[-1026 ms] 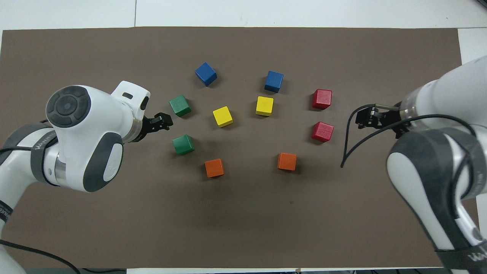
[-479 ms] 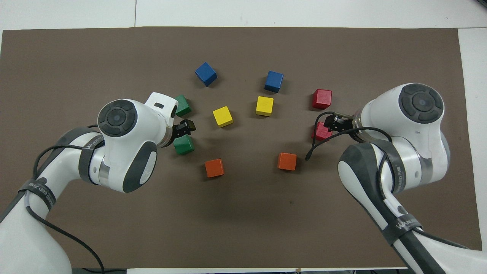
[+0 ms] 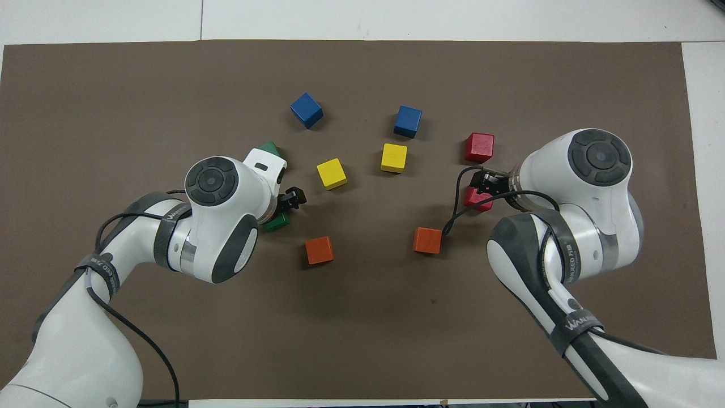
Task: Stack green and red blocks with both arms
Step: 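Carry the green cube outward with the left gripper while the right gripper carries red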
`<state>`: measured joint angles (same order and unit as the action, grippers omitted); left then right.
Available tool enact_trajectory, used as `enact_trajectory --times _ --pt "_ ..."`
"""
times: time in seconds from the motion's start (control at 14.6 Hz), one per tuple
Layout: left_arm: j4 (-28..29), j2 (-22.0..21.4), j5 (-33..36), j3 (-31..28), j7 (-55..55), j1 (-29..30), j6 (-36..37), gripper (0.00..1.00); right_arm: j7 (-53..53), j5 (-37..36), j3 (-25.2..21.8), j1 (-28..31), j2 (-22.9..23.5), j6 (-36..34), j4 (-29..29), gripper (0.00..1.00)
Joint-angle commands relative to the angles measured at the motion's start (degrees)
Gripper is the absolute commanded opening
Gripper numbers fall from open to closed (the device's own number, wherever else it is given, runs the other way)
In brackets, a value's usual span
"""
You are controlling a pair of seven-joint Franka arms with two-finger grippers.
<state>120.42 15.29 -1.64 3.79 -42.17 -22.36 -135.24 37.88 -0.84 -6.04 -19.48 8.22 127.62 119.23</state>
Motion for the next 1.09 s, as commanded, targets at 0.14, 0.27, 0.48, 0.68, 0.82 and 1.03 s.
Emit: enact_trajectory --times 0.14,0.27,0.48,0.68,0.82,1.03 --pt "-1.14 -1.75 1.2 -1.33 1.98 0.03 6.01 0.0 1.05 0.31 -0.2 -0.64 3.28 4.65 0.04 1.0" --pt "-6.14 -2.63 1.28 -1.86 13.45 4.31 14.27 0.0 1.05 0.31 -0.2 -0.64 4.69 6.23 0.04 1.0" --pt "-10.47 -1.76 1.28 -1.6 32.53 14.42 15.72 0.0 1.05 0.22 -0.2 -0.64 6.71 8.25 -0.32 1.0" --pt "-11.78 0.52 1.46 -1.86 46.1 20.15 12.65 0.0 1.4 0.31 -0.11 -0.73 8.56 10.19 -0.23 1.0" --pt "-12.58 3.33 2.25 -1.86 46.83 22.08 9.58 0.0 1.93 0.31 -0.2 -1.96 8.56 9.85 -0.23 0.99" --pt "-11.0 3.78 2.25 -1.86 46.83 23.15 7.54 0.0 1.76 0.31 -0.11 -1.96 8.48 9.67 -0.14 0.76"
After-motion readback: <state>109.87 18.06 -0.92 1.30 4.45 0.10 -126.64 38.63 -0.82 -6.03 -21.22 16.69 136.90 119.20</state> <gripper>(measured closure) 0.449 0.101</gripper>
